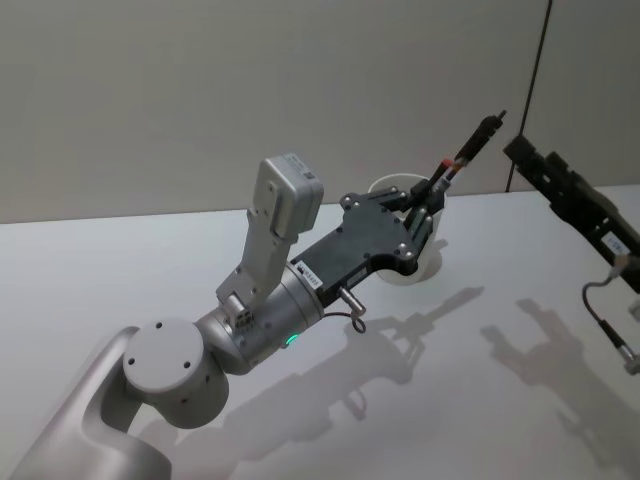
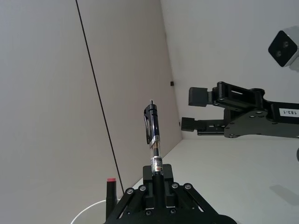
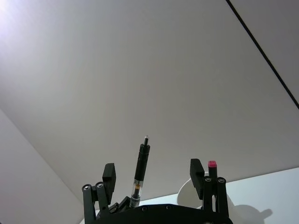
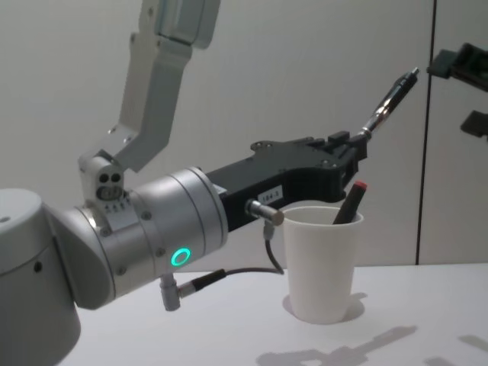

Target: Place the pen into the pen holder.

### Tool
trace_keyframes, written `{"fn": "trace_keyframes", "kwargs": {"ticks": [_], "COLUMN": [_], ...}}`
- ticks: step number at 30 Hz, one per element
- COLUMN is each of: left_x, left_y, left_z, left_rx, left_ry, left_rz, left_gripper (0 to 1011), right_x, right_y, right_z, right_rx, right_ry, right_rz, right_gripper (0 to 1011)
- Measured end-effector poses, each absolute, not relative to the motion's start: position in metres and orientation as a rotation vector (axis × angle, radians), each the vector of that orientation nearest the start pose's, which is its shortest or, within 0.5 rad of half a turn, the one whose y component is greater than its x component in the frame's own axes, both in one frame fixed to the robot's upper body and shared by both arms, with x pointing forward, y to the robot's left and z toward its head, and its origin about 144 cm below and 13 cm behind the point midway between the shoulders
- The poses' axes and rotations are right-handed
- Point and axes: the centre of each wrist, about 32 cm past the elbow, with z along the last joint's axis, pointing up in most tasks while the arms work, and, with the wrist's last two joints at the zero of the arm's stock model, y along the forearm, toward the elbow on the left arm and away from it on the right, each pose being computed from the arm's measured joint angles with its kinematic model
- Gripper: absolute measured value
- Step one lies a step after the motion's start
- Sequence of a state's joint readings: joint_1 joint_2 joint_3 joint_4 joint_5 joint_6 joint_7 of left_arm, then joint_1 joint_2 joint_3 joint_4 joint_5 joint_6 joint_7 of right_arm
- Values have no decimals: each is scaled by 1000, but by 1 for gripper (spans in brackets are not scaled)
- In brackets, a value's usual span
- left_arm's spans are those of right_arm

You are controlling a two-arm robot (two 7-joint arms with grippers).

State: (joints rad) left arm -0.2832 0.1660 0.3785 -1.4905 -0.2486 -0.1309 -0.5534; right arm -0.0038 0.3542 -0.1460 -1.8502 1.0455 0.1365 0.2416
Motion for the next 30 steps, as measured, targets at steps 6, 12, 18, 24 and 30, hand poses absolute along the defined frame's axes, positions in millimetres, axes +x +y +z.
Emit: {"fn": "trace_keyframes", "kwargs": {"ticks": [6, 12, 18, 24, 30], "left_x": [517, 517, 517, 517, 517], "left_y": [162, 162, 162, 162, 162], "left_z": [1201, 1201, 1201, 1201, 1201], "left_rx": [-160, -160, -160, -160, -160], "left_ry": [-205, -205, -205, -205, -205], "left_rz": [653, 653, 653, 653, 653], "left_gripper": [127, 127, 127, 127, 127], "right_x": [452, 457, 464, 469, 474], "right_y": [-249, -244, -237, -232, -227], "right_z": [1229, 1232, 1236, 1238, 1239], "right_rx": [547, 532, 516, 506, 495], "right_ry": [471, 489, 507, 519, 531], "right_rz": [-938, -951, -961, -960, -949], "right_gripper": [1002, 1001, 1001, 1002, 1002]}}
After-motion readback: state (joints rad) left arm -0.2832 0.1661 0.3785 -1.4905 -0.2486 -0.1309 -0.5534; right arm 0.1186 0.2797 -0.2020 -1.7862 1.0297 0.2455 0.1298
